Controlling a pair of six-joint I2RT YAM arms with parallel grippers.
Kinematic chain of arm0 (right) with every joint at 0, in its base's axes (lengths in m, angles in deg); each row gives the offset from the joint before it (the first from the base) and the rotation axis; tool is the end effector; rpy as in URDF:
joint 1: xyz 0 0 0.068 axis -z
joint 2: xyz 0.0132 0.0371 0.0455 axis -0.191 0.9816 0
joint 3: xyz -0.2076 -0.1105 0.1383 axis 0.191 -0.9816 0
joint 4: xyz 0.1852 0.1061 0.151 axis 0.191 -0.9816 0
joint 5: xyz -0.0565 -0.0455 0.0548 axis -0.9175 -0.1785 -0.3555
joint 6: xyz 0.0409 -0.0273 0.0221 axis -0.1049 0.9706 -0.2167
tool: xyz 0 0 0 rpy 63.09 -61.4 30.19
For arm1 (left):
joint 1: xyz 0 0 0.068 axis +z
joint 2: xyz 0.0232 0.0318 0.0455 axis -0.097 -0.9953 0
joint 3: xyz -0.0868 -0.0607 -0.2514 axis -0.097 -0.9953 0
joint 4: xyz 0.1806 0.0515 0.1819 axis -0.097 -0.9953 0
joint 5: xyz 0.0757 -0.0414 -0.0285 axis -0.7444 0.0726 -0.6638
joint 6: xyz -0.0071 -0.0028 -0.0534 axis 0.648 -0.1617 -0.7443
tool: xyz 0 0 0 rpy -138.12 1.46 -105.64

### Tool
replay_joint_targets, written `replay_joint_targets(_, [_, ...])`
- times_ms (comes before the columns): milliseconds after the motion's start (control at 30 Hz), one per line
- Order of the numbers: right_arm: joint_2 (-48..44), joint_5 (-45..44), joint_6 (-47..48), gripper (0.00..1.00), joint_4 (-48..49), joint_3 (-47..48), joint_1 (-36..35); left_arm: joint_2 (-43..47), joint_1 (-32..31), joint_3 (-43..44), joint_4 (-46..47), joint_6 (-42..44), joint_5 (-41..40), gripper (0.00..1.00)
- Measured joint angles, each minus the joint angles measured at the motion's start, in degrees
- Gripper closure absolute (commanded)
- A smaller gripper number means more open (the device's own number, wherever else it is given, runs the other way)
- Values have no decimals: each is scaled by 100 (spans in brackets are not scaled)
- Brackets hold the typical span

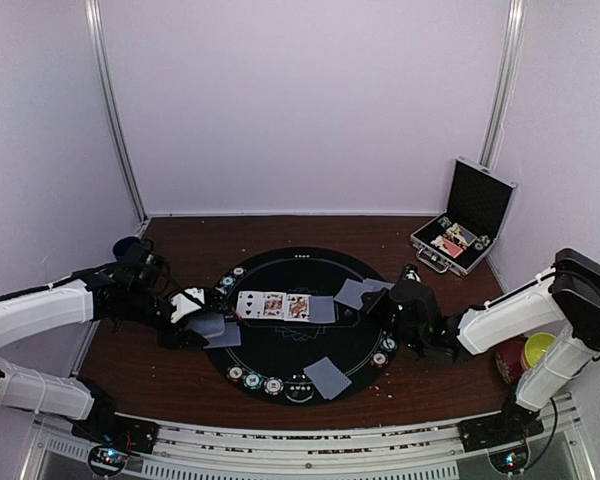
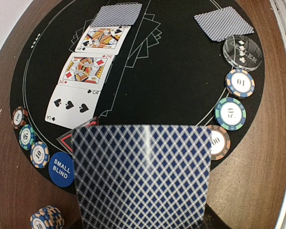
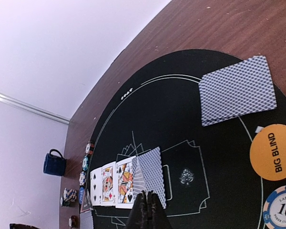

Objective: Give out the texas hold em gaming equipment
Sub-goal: Distribute the poker card in the community card area.

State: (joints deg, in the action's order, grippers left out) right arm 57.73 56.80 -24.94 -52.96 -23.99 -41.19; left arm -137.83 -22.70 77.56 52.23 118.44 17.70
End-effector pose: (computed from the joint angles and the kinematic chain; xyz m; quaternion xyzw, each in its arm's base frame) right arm 0.1896 0.2247 0.1558 0.2040 0.8054 0.3930 0.3940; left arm 0.1822 -0.1140 0.2034 0.5543 0.7585 -0.1717 0.2965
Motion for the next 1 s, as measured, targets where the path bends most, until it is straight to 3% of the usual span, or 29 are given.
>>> replay_joint_targets(400, [621,-636,-586,100,107,-24,0,-2,0,0,0,0,0,46])
replay_joint_targets(1000, [1069,-879,-586,95,-175,442,11,-2,0,0,0,0,0,46])
